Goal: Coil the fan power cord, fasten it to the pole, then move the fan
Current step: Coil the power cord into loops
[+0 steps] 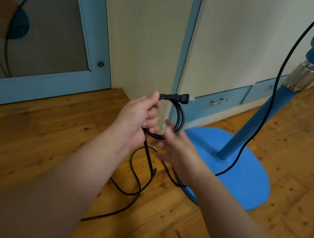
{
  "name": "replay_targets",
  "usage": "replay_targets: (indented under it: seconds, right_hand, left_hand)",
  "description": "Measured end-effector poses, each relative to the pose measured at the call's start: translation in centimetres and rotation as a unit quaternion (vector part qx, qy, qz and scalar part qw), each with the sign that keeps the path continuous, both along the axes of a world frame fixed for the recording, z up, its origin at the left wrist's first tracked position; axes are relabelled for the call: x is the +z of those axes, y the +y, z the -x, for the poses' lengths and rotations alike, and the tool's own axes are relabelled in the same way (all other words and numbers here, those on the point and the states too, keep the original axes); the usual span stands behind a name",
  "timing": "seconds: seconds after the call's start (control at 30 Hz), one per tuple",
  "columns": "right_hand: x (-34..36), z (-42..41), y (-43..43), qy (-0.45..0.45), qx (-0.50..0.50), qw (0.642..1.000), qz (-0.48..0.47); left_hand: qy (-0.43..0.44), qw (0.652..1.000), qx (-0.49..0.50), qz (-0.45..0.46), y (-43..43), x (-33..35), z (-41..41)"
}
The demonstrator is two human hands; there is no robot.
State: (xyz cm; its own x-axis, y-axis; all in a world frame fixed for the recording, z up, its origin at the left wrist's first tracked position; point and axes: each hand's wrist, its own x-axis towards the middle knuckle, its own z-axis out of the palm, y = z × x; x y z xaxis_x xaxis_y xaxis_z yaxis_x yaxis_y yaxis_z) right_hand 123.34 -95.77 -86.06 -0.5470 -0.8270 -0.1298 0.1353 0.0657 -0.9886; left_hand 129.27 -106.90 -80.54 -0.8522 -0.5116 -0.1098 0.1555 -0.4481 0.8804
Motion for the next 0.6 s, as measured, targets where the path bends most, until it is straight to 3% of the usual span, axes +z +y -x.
replay_targets:
  seconds: [0.07,0.13,0.3,0.4,0.43,0.5,0.6]
  right_hand:
    - [-0.9,-0.6,0.1,0.057,0.131,0.985,-0.094]
    - [-1.9,-1.3,0.2,0.139,0.189,0.957,-0.168]
    - [-2.2,-1.0,0.2,0.303,0.074,0.924,-0.219]
    - [-2.2,0.5,0.7,0.428,-0.053,0.857,-0.283]
    - [-2.2,0.9,0.8,0.433,-0.097,0.848,-0.289]
    - [-2.2,1.5,0.9,0.384,-0.137,0.865,-0.294]
    - [-2.3,1.8,0.4,0.149,-0.154,0.951,-0.224]
  left_hand:
    - [0.006,1.0,0.016,-0.021,-0.6,0.3,-0.2]
    - [0.006,0.999,0.028,-0.037,-1.2,0.4,-0.4]
    - [-0.006,0.998,0.041,-0.055,-2.1,0.3,-1.0]
    - [-0.009,0.997,0.051,-0.063,-2.5,0.4,-1.4]
    - [-0.011,0.996,0.052,-0.068,-2.6,0.4,-1.5]
    - [-0.014,0.996,0.047,-0.078,-2.6,0.5,-1.6]
    - [-0.031,0.995,0.039,-0.089,-2.6,0.4,-1.6]
